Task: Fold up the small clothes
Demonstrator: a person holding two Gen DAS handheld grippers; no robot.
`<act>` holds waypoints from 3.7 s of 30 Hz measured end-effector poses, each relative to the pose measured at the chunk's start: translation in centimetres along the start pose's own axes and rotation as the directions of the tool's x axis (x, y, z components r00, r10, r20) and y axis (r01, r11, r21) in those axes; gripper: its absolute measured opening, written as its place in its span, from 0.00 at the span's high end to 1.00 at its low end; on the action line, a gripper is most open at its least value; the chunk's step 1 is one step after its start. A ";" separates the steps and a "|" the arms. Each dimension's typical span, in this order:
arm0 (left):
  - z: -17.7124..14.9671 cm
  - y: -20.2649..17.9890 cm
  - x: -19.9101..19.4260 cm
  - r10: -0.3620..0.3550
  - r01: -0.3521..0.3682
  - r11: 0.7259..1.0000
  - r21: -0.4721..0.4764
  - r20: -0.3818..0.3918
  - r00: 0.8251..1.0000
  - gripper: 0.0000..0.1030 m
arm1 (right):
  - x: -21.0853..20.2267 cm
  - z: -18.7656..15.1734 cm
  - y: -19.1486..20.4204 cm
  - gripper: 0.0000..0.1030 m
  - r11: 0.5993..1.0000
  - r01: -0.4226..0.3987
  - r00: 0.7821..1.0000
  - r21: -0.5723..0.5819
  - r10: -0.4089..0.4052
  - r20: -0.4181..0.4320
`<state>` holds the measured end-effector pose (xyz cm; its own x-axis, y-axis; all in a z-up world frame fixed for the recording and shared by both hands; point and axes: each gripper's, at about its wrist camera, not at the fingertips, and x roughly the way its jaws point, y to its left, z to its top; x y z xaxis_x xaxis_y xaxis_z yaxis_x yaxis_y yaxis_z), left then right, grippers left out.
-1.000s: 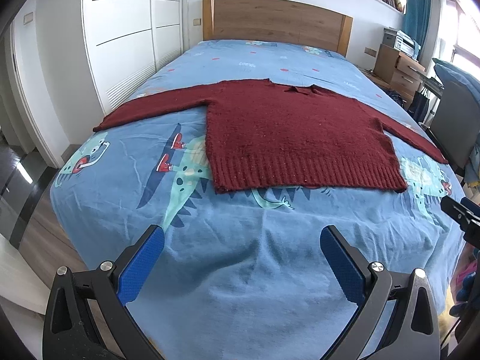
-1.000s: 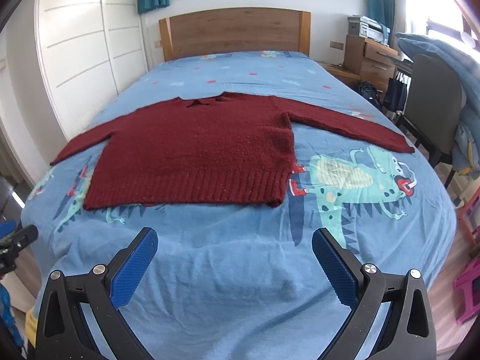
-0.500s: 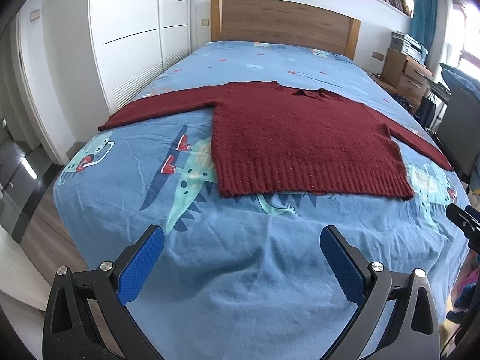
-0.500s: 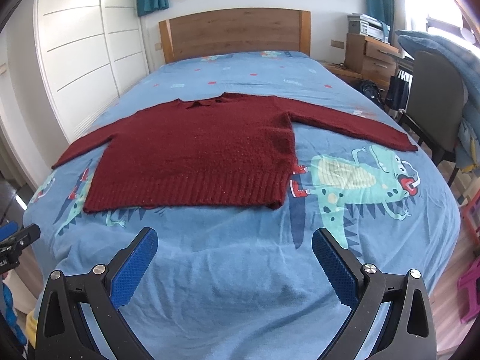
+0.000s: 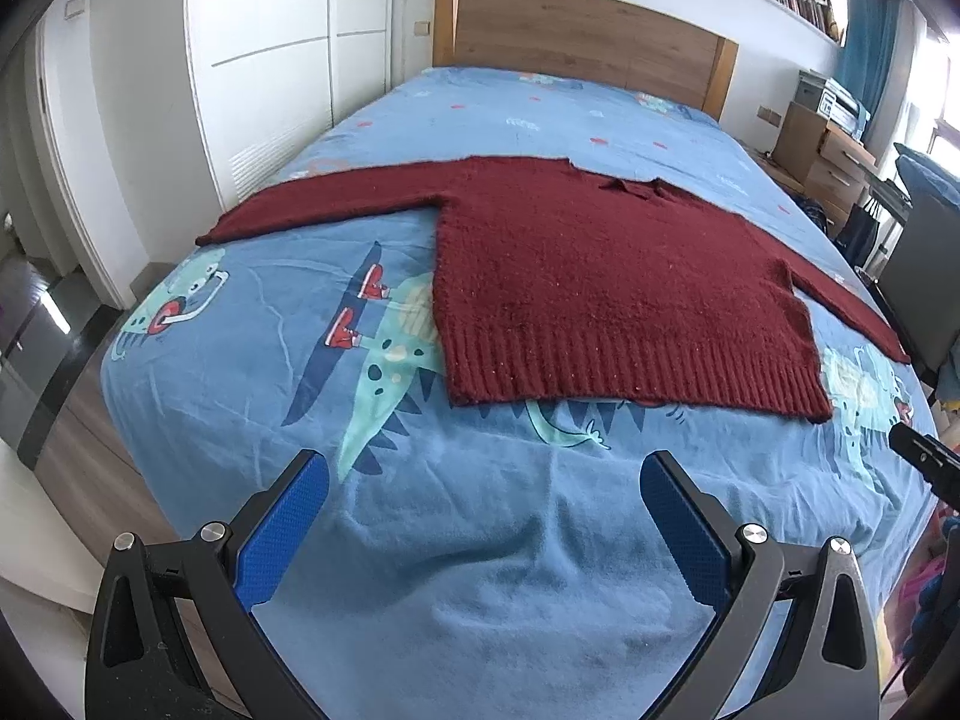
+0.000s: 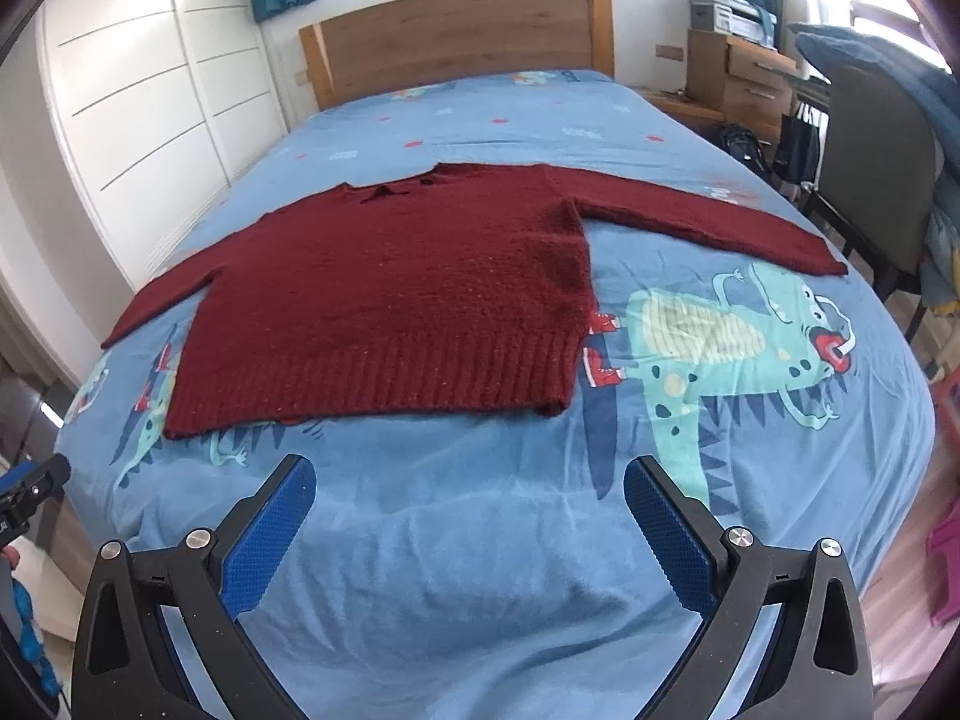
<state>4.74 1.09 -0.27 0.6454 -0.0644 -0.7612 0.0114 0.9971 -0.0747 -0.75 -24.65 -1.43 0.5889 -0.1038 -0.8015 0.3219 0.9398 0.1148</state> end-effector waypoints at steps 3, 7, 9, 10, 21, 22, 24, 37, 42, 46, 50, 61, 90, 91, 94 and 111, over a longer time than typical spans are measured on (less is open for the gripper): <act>0.2 -0.1 0.7 -0.012 0.012 1.000 -0.005 -0.020 1.000 0.01 | 0.7 0.5 -0.5 0.00 1.000 0.002 1.000 0.004 -0.002 -0.015; 0.4 -0.5 1.6 -0.011 0.011 1.000 0.010 -0.045 0.999 0.01 | 1.9 1.1 -1.4 0.00 0.999 -0.023 0.999 0.038 0.024 -0.037; 0.7 -0.6 2.2 -0.010 0.010 1.000 0.010 -0.069 0.998 0.01 | 2.6 1.4 -1.9 0.00 0.998 -0.034 0.998 0.048 0.037 -0.044; 1.0 -0.4 2.7 -0.016 0.016 1.000 0.003 -0.090 0.996 0.01 | 3.0 1.6 -2.3 0.00 0.998 -0.033 0.998 0.054 0.036 -0.048; 5.5 1.3 5.6 -0.014 0.002 0.994 -0.109 -0.101 0.995 0.01 | 8.7 6.2 -13.5 0.00 0.946 -0.019 0.998 0.322 0.037 -0.050; 5.9 1.4 5.9 -0.003 -0.008 0.993 -0.116 -0.100 0.995 0.01 | 9.2 6.6 -14.7 0.00 0.936 -0.016 0.998 0.352 0.036 -0.051; 6.6 1.6 6.4 0.015 -0.027 0.992 -0.123 -0.100 0.995 0.01 | 10.4 7.3 -17.1 0.00 0.912 -0.019 0.998 0.410 0.043 -0.049; 8.9 3.5 9.6 0.087 -0.114 0.969 -0.219 -0.129 0.988 0.01 | 18.6 10.5 -34.6 0.10 0.604 -0.062 0.997 0.795 0.065 0.029; 8.8 3.3 10.7 0.094 -0.128 0.965 -0.228 -0.157 0.983 0.01 | 19.9 11.6 -37.8 0.10 0.532 -0.113 0.994 0.839 0.049 0.103; 8.8 3.1 11.6 0.083 -0.126 0.964 -0.236 -0.183 0.980 0.01 | 20.3 11.7 -40.2 0.11 0.438 -0.193 0.979 0.878 0.032 0.200; 8.9 2.9 12.0 0.076 -0.119 0.966 -0.229 -0.187 0.979 0.01 | 20.5 11.7 -42.8 0.23 0.345 -0.266 0.959 0.900 -0.001 0.284; 8.3 4.1 12.8 0.072 -0.126 0.959 -0.254 -0.210 0.975 0.01 | 22.5 11.9 -45.1 0.85 0.154 -0.353 0.932 0.923 -0.030 0.361; 5.7 12.5 11.4 -0.075 -0.010 0.901 -0.434 -0.178 0.981 0.03 | 29.5 32.7 -11.3 0.90 0.268 -0.675 0.677 0.688 0.595 0.433; 5.4 13.2 11.3 -0.076 -0.013 0.894 -0.447 -0.179 0.981 0.03 | 29.7 33.1 -10.2 0.90 0.266 -0.682 0.667 0.681 0.609 0.430; 4.8 14.6 11.4 -0.074 -0.022 0.880 -0.475 -0.184 0.980 0.03 | 30.5 34.6 -5.0 0.90 0.276 -0.709 0.628 0.650 0.665 0.403; 3.0 18.9 12.4 -0.089 -0.039 0.836 -0.548 -0.205 0.975 0.03 | 37.1 29.5 11.8 0.87 0.543 -0.629 0.656 0.556 0.754 0.006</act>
<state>15.20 19.26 -9.19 0.4713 -0.1599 -0.8674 -0.4339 0.8141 -0.3858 46.79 -27.00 -12.46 0.6334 0.6391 -0.4362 0.2166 0.3947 0.8929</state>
